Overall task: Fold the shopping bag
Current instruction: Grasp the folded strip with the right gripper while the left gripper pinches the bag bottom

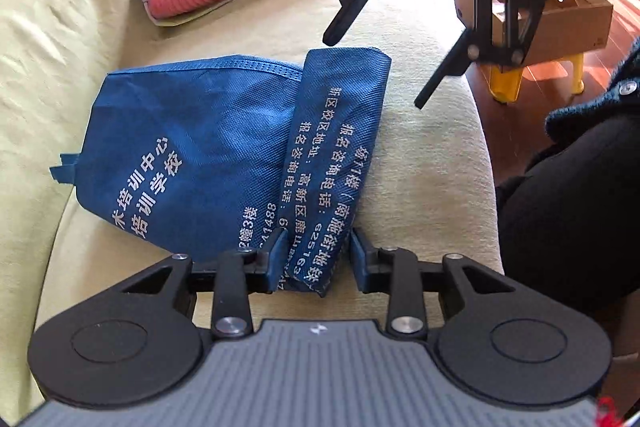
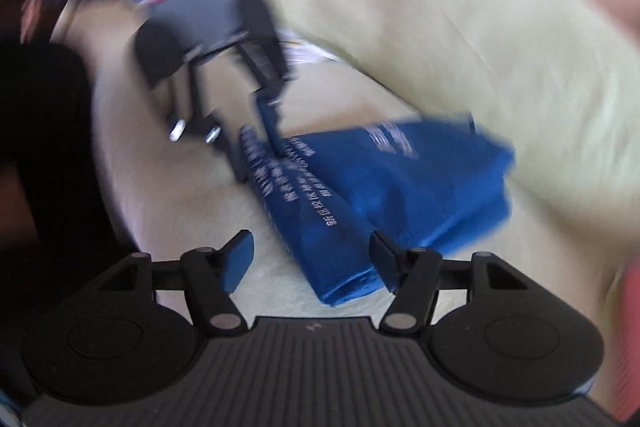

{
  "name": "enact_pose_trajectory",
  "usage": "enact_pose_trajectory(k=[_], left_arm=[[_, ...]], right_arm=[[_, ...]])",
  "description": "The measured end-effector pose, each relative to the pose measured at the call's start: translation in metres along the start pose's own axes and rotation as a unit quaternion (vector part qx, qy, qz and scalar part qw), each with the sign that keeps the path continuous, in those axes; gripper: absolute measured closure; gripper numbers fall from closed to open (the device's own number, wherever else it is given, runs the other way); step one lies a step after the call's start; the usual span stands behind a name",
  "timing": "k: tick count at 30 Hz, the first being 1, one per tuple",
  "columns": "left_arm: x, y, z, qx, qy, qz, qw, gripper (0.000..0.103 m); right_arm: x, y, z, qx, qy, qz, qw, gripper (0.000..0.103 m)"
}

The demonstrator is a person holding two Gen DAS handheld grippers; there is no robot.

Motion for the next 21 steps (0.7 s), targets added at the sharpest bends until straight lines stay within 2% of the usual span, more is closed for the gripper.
enact_pose_trajectory(k=[1, 3, 4, 5, 7, 10, 12, 13, 15, 18, 21], left_arm=[[-0.001, 0.000, 0.001, -0.003, -0.004, -0.001, 1.0000, 0.064], [0.000, 0.000, 0.002, -0.007, -0.007, -0.001, 0.9999, 0.064], [-0.001, -0.001, 0.002, -0.007, -0.010, -0.002, 0.9999, 0.064], [-0.001, -0.001, 0.003, -0.008, -0.012, -0.004, 0.9999, 0.063], [-0.001, -0.005, 0.004, 0.000, -0.013, -0.008, 0.9999, 0.062], [-0.003, -0.012, 0.003, 0.038, 0.010, -0.007, 0.9992, 0.063], [-0.003, -0.012, 0.005, 0.035, 0.009, -0.004, 0.9993, 0.063], [-0.004, -0.014, 0.006, 0.031, 0.005, -0.002, 0.9995, 0.071], [-0.003, -0.017, 0.011, 0.013, -0.010, 0.001, 0.9999, 0.075], [0.000, -0.020, 0.025, -0.025, -0.035, 0.007, 0.9991, 0.080], [0.001, -0.019, 0.041, -0.049, -0.058, 0.011, 0.9971, 0.080]], right_arm=[[-0.004, 0.005, 0.006, -0.028, -0.060, -0.002, 0.998, 0.045], [-0.011, 0.017, 0.012, -0.068, -0.132, -0.009, 0.989, 0.052], [-0.013, 0.022, 0.012, -0.076, -0.153, -0.020, 0.985, 0.061], [-0.014, 0.026, 0.011, -0.073, -0.152, -0.025, 0.985, 0.064], [-0.013, 0.031, 0.000, -0.033, -0.100, -0.024, 0.994, 0.067], [-0.008, 0.030, -0.019, 0.029, -0.010, -0.003, 1.000, 0.071], [-0.004, 0.027, -0.028, 0.061, 0.030, 0.006, 0.998, 0.072], [-0.003, 0.025, -0.034, 0.082, 0.055, 0.009, 0.995, 0.073], [-0.004, 0.023, -0.042, 0.112, 0.091, 0.015, 0.989, 0.073], [-0.005, 0.023, -0.060, 0.179, 0.168, 0.034, 0.969, 0.073], [-0.013, 0.030, -0.080, 0.247, 0.251, 0.053, 0.934, 0.073]])
Point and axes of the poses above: each gripper's, at about its wrist camera, not at the fingertips, and y roughly the way its jaws point, z to its left, x to its top, the point moved 7 cm from there along y, roughly the way its jaws point, and after that the axes turned 11 degrees about z, right-handed, at the moved point
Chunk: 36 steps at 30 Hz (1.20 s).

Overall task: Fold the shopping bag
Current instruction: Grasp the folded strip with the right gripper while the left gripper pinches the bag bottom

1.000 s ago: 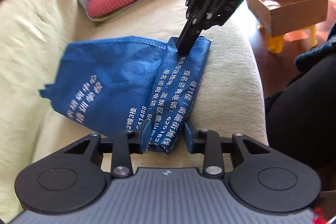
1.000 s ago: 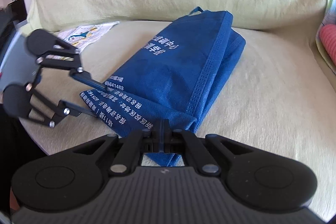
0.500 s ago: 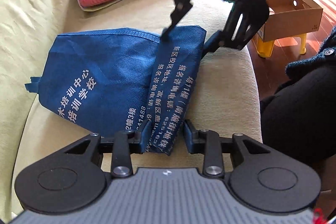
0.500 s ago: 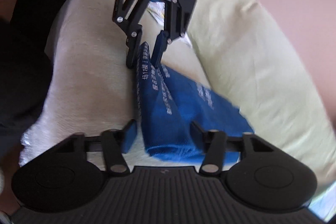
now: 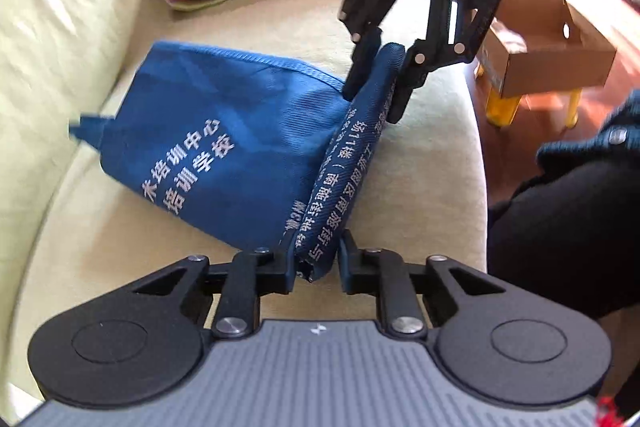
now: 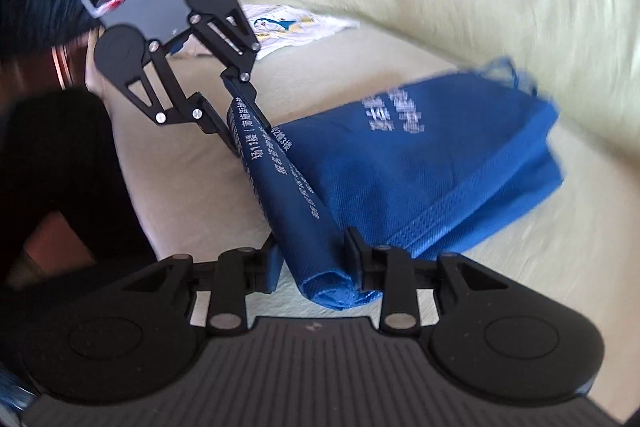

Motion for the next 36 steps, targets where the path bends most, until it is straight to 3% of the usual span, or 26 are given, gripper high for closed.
enact_pose_trajectory(k=[3, 5, 8, 12, 15, 19, 25, 33, 36], left_arm=[[0.005, 0.001, 0.016, -0.016, -0.029, 0.009, 0.9994, 0.076], [0.007, 0.000, 0.024, -0.015, -0.046, 0.012, 0.9987, 0.069], [0.008, -0.002, 0.032, -0.003, -0.079, 0.007, 0.9969, 0.068], [0.007, -0.013, 0.037, 0.045, -0.093, -0.007, 0.9946, 0.068], [0.007, -0.026, 0.039, 0.078, -0.090, -0.021, 0.9927, 0.078], [0.016, -0.048, 0.038, 0.072, -0.075, -0.067, 0.9923, 0.082], [0.031, -0.022, 0.031, 0.075, -0.044, -0.052, 0.9948, 0.081], [0.042, 0.006, 0.028, 0.086, -0.038, -0.041, 0.9947, 0.079], [0.041, 0.015, 0.028, 0.078, -0.056, -0.021, 0.9952, 0.080]], right_arm=[[-0.001, 0.001, -0.027, 0.073, 0.097, 0.006, 0.993, 0.074], [-0.001, 0.004, -0.040, 0.109, 0.150, 0.009, 0.983, 0.075], [-0.006, 0.008, -0.060, 0.159, 0.231, 0.015, 0.960, 0.077], [-0.018, 0.012, -0.078, 0.210, 0.322, 0.013, 0.923, 0.080], [-0.031, 0.016, -0.089, 0.243, 0.390, 0.011, 0.888, 0.082], [-0.041, 0.023, -0.098, 0.264, 0.451, 0.012, 0.852, 0.086], [-0.039, 0.024, -0.102, 0.267, 0.468, 0.048, 0.841, 0.086], [-0.017, 0.022, -0.108, 0.256, 0.426, 0.118, 0.859, 0.088], [-0.013, 0.022, -0.111, 0.256, 0.422, 0.132, 0.860, 0.088]])
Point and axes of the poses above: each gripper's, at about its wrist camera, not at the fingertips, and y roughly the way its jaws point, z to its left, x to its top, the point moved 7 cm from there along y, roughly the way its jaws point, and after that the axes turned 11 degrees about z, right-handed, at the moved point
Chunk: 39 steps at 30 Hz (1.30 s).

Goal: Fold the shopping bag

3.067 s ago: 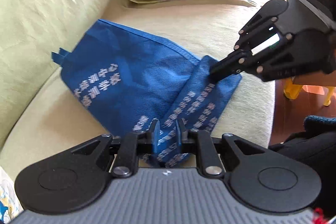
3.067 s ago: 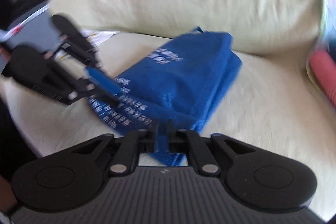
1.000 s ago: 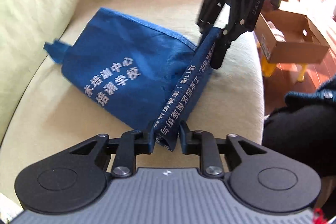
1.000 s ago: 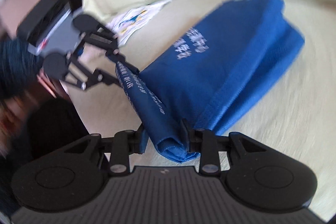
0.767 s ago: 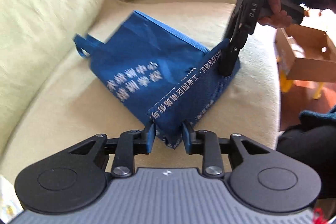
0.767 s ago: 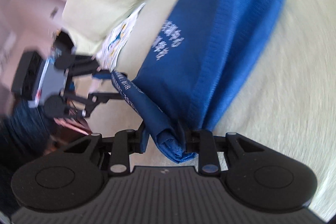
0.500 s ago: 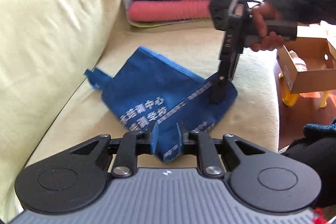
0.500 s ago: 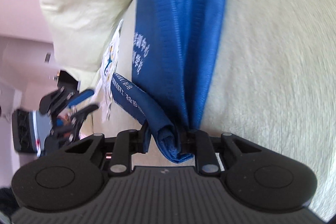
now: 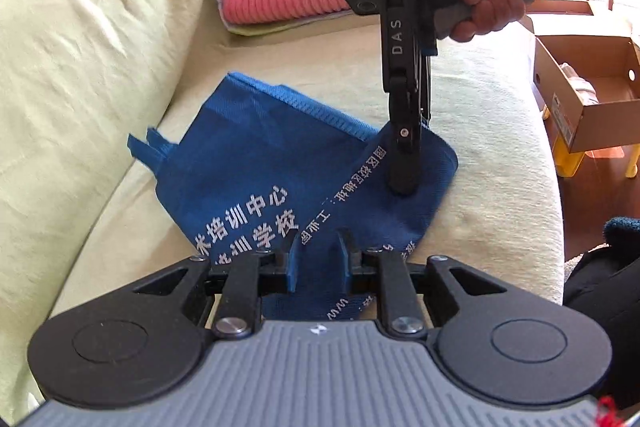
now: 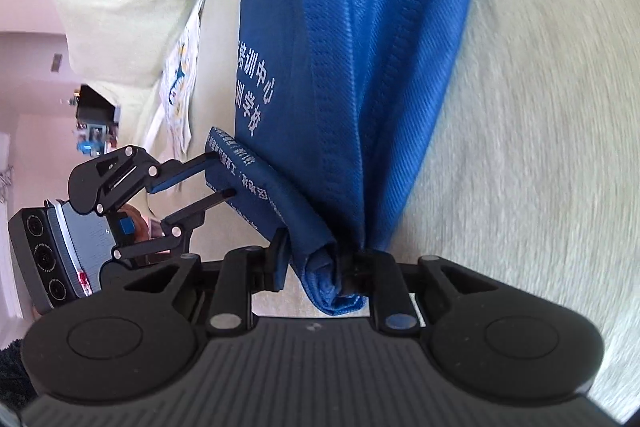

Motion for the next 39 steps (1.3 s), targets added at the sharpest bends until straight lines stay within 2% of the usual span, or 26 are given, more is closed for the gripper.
enact_pose_trajectory(k=[2, 4, 6, 8, 9, 10, 11, 12, 13, 14, 15, 16, 19, 20, 21, 22, 24, 26, 29, 31, 33, 34, 35, 36, 38, 39], left_arm=[[-0.002, 0.008, 0.002, -0.006, -0.020, 0.016, 0.9996, 0.081], [-0.001, 0.010, 0.003, -0.014, -0.041, 0.024, 0.9988, 0.082], [-0.001, 0.010, 0.005, -0.020, -0.057, 0.032, 0.9976, 0.082], [0.000, 0.011, 0.005, -0.020, -0.064, 0.035, 0.9971, 0.082], [0.000, 0.011, 0.005, -0.020, -0.067, 0.037, 0.9969, 0.082], [0.000, 0.011, 0.005, -0.019, -0.068, 0.037, 0.9968, 0.082], [0.000, 0.011, 0.004, -0.018, -0.069, 0.038, 0.9967, 0.082], [0.001, 0.011, 0.004, -0.017, -0.070, 0.039, 0.9966, 0.082], [0.001, 0.010, 0.003, -0.016, -0.072, 0.040, 0.9964, 0.082], [0.002, 0.011, 0.003, -0.015, -0.074, 0.041, 0.9963, 0.082], [0.003, 0.010, 0.002, -0.014, -0.075, 0.041, 0.9963, 0.082], [0.004, 0.010, 0.001, -0.013, -0.076, 0.041, 0.9962, 0.082], [0.004, 0.010, 0.000, -0.011, -0.083, 0.039, 0.9958, 0.082], [0.004, 0.010, 0.000, -0.010, -0.085, 0.038, 0.9956, 0.082], [0.005, 0.010, 0.001, -0.010, -0.085, 0.037, 0.9956, 0.082], [0.005, 0.009, 0.000, -0.009, -0.086, 0.034, 0.9957, 0.082], [0.004, 0.010, 0.002, -0.009, -0.085, 0.029, 0.9959, 0.082], [0.001, 0.009, 0.006, -0.010, -0.085, 0.025, 0.9960, 0.081], [-0.009, 0.006, 0.020, 0.012, -0.092, 0.029, 0.9953, 0.081], [-0.022, 0.002, 0.029, 0.033, -0.090, 0.049, 0.9942, 0.081], [-0.036, 0.006, 0.027, 0.078, -0.043, 0.095, 0.9915, 0.081], [-0.041, 0.005, 0.024, 0.093, -0.020, 0.102, 0.9902, 0.081], [-0.045, 0.001, 0.018, 0.101, 0.004, 0.096, 0.9902, 0.081], [-0.049, -0.010, 0.008, 0.098, 0.033, 0.070, 0.9922, 0.080], [-0.048, -0.023, -0.004, 0.088, 0.064, 0.035, 0.9935, 0.063], [-0.048, -0.030, -0.017, 0.091, 0.106, 0.013, 0.9901, 0.059]], right_arm=[[0.002, -0.001, 0.004, -0.002, -0.001, 0.000, 1.000, 0.088], [-0.010, -0.006, 0.009, -0.008, -0.008, -0.018, 1.000, 0.087], [-0.020, -0.007, 0.017, -0.019, -0.028, -0.056, 0.998, 0.085], [-0.030, -0.008, 0.024, -0.034, -0.040, -0.111, 0.992, 0.081], [-0.038, -0.009, 0.029, -0.049, -0.048, -0.153, 0.986, 0.080], [-0.049, -0.014, 0.035, -0.072, -0.057, -0.209, 0.974, 0.078], [-0.055, -0.018, 0.038, -0.090, -0.062, -0.251, 0.962, 0.067], [-0.063, -0.023, 0.039, -0.126, -0.057, -0.306, 0.942, 0.056], [-0.076, -0.029, 0.044, -0.181, -0.056, -0.368, 0.910, 0.050], [-0.084, -0.029, 0.051, -0.221, -0.069, -0.402, 0.886, 0.058], [-0.094, -0.021, 0.064, -0.260, -0.110, -0.424, 0.860, 0.063], [-0.103, -0.007, 0.080, -0.295, -0.161, -0.437, 0.834, 0.069], [-0.110, 0.031, 0.109, -0.367, -0.273, -0.431, 0.778, 0.082], [-0.106, 0.038, 0.109, -0.386, -0.288, -0.423, 0.768, 0.081], [-0.101, 0.046, 0.108, -0.400, -0.297, -0.412, 0.763, 0.082], [-0.096, 0.051, 0.103, -0.414, -0.298, -0.402, 0.761, 0.082], [-0.082, 0.060, 0.092, -0.429, -0.280, -0.377, 0.772, 0.082], [-0.073, 0.060, 0.093, -0.419, -0.271, -0.374, 0.782, 0.083], [-0.064, 0.061, 0.097, -0.412, -0.262, -0.358, 0.796, 0.083], [-0.060, 0.060, 0.096, -0.403, -0.258, -0.358, 0.802, 0.083], [-0.056, 0.062, 0.095, -0.402, -0.258, -0.357, 0.803, 0.083], [-0.054, 0.061, 0.092, -0.397, -0.254, -0.358, 0.806, 0.083], [-0.052, 0.061, 0.090, -0.391, -0.250, -0.359, 0.810, 0.083], [-0.051, 0.060, 0.088, -0.387, -0.249, -0.359, 0.812, 0.083], [-0.057, 0.060, 0.085, -0.384, -0.251, -0.359, 0.813, 0.083], [-0.058, 0.060, 0.084, -0.382, -0.252, -0.358, 0.814, 0.083]])
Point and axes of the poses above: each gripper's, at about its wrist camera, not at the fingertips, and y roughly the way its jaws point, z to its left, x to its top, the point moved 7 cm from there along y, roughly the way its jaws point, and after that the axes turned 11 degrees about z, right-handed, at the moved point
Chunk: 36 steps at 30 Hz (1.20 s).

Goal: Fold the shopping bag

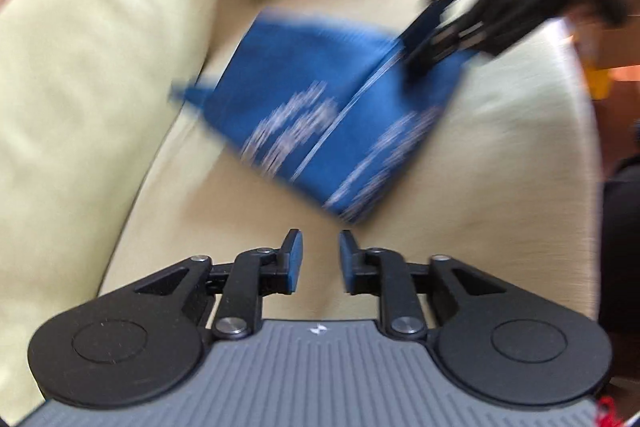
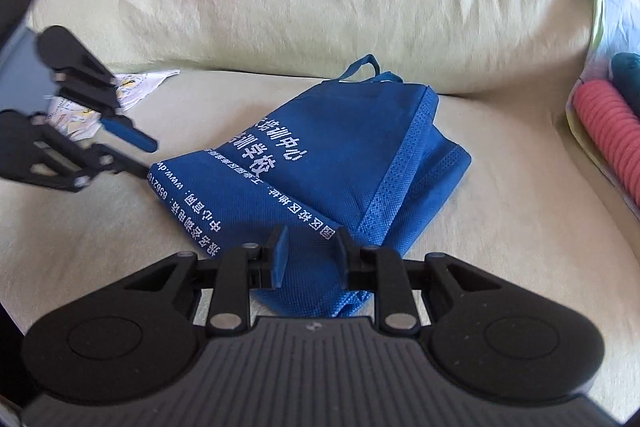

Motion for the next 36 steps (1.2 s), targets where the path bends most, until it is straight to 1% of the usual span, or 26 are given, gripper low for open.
enact_pose_trajectory(k=[1, 3, 4, 6, 7, 9, 10, 13, 15, 16, 19, 21, 23, 25, 26, 27, 29, 30, 31, 32, 33, 34, 35, 36], left_arm=[[0.000, 0.000, -0.005, 0.010, 0.023, -0.003, 0.9997, 0.056], [0.000, 0.004, -0.014, 0.033, 0.076, -0.008, 0.9966, 0.055], [0.001, 0.008, -0.018, 0.047, 0.105, -0.016, 0.9933, 0.055], [0.005, 0.015, -0.020, 0.056, 0.143, -0.036, 0.9875, 0.055], [0.006, 0.018, -0.021, 0.060, 0.158, -0.039, 0.9849, 0.055], [0.010, 0.030, -0.021, 0.064, 0.204, -0.041, 0.9760, 0.056], [0.011, 0.033, -0.020, 0.059, 0.210, -0.044, 0.9748, 0.057], [0.018, 0.041, -0.011, 0.004, 0.217, -0.042, 0.9752, 0.060], [0.019, 0.045, -0.004, -0.031, 0.210, -0.040, 0.9765, 0.062], [0.019, 0.045, -0.002, -0.043, 0.205, -0.038, 0.9772, 0.063], [0.026, 0.049, 0.006, -0.087, 0.192, -0.027, 0.9772, 0.064], [0.029, 0.051, 0.010, -0.102, 0.189, -0.021, 0.9764, 0.063], [0.030, 0.052, 0.011, -0.109, 0.184, -0.018, 0.9766, 0.063], [0.031, 0.054, 0.013, -0.117, 0.173, -0.018, 0.9778, 0.063], [0.030, 0.053, 0.013, -0.118, 0.171, -0.018, 0.9780, 0.063], [0.031, 0.054, 0.014, -0.119, 0.168, -0.018, 0.9783, 0.063], [0.033, 0.055, 0.015, -0.123, 0.165, -0.017, 0.9785, 0.063], [0.034, 0.055, 0.016, -0.126, 0.162, -0.015, 0.9785, 0.063], [0.035, 0.056, 0.017, -0.130, 0.159, -0.014, 0.9786, 0.063], [0.034, 0.055, 0.018, -0.132, 0.157, -0.012, 0.9787, 0.063], [0.033, 0.053, 0.019, -0.133, 0.155, -0.011, 0.9788, 0.063], [0.032, 0.052, 0.018, -0.133, 0.154, -0.011, 0.9790, 0.062], [0.032, 0.052, 0.019, -0.133, 0.152, -0.011, 0.9792, 0.062], [0.031, 0.051, 0.019, -0.133, 0.150, -0.011, 0.9796, 0.063]], right_arm=[[0.000, 0.000, 0.000, 0.002, -0.002, 0.001, 1.000, 0.083], [0.000, 0.000, 0.000, 0.007, -0.003, 0.002, 1.000, 0.083], [0.000, 0.000, 0.000, 0.010, -0.002, 0.004, 1.000, 0.083], [0.001, 0.001, -0.001, 0.016, -0.004, 0.006, 1.000, 0.083], [0.001, 0.001, -0.001, 0.018, -0.004, 0.007, 1.000, 0.083], [0.002, 0.001, 0.000, 0.020, -0.005, 0.009, 1.000, 0.083], [0.002, 0.002, 0.000, 0.021, -0.006, 0.010, 1.000, 0.083], [0.002, 0.003, 0.001, 0.023, -0.010, 0.010, 1.000, 0.082], [0.003, 0.003, 0.002, 0.025, -0.013, 0.006, 1.000, 0.081], [0.003, 0.002, 0.002, 0.027, -0.018, 0.003, 0.999, 0.081], [0.005, -0.001, 0.004, 0.029, -0.042, -0.008, 0.999, 0.077], [0.007, -0.006, 0.005, 0.032, -0.074, -0.017, 0.997, 0.068], [0.007, -0.012, 0.007, 0.045, -0.110, -0.024, 0.993, 0.056], [0.003, -0.018, 0.012, 0.052, -0.160, -0.027, 0.985, 0.049], [-0.001, -0.019, 0.016, 0.051, -0.188, -0.025, 0.980, 0.049], [-0.004, -0.020, 0.019, 0.044, -0.217, -0.026, 0.975, 0.049], [-0.010, -0.017, 0.025, 0.013, -0.270, -0.029, 0.962, 0.049], [-0.013, -0.013, 0.028, -0.010, -0.307, -0.033, 0.951, 0.049], [-0.017, -0.007, 0.031, -0.039, -0.348, -0.036, 0.936, 0.050], [-0.019, -0.001, 0.031, -0.054, -0.370, -0.039, 0.927, 0.053], [-0.021, 0.002, 0.031, -0.055, -0.381, -0.043, 0.922, 0.055], [-0.022, 0.006, 0.031, -0.057, -0.392, -0.048, 0.917, 0.059], [-0.022, 0.008, 0.031, -0.055, -0.396, -0.050, 0.915, 0.061], [-0.022, 0.009, 0.030, -0.051, -0.392, -0.051, 0.917, 0.061]])
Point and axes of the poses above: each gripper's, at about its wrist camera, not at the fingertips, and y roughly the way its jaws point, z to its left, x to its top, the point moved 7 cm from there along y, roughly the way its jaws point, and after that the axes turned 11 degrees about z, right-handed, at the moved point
